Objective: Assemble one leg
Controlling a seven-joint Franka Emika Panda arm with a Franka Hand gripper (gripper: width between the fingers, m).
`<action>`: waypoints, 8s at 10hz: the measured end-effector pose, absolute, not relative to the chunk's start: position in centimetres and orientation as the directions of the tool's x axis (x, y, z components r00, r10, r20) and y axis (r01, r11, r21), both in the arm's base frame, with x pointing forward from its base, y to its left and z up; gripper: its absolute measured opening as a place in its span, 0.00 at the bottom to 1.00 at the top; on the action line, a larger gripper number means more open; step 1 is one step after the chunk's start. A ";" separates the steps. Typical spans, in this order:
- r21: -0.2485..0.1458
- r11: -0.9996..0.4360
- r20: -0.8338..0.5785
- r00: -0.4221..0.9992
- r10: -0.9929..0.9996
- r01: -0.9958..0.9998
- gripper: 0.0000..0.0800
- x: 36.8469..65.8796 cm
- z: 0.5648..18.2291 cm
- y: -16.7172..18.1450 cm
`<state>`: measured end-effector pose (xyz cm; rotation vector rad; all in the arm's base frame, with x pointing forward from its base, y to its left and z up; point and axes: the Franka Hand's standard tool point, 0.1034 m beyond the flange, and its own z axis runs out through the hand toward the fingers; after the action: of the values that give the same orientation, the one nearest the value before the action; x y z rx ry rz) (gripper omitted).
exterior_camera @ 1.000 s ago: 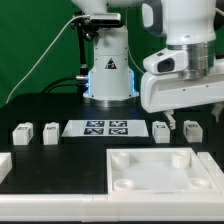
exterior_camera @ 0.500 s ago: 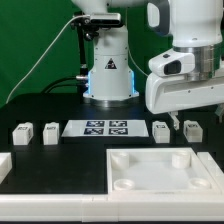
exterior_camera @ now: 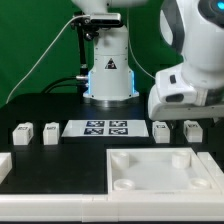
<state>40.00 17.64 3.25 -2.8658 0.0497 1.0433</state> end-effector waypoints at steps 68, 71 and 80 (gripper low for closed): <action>-0.065 -0.988 0.557 0.827 0.082 0.142 0.37 63.0 11.0 11.0; -0.067 -0.988 0.548 0.832 0.083 0.142 0.37 62.7 9.9 11.1; -0.062 -0.989 0.568 0.819 0.078 0.137 0.37 62.4 8.1 11.2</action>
Offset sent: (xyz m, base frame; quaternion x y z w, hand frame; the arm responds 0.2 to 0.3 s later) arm -0.0045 -0.0016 -0.0147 -0.0425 0.0418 -0.0253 0.9979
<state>62.39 11.19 8.07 -2.9004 -0.1725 -0.8998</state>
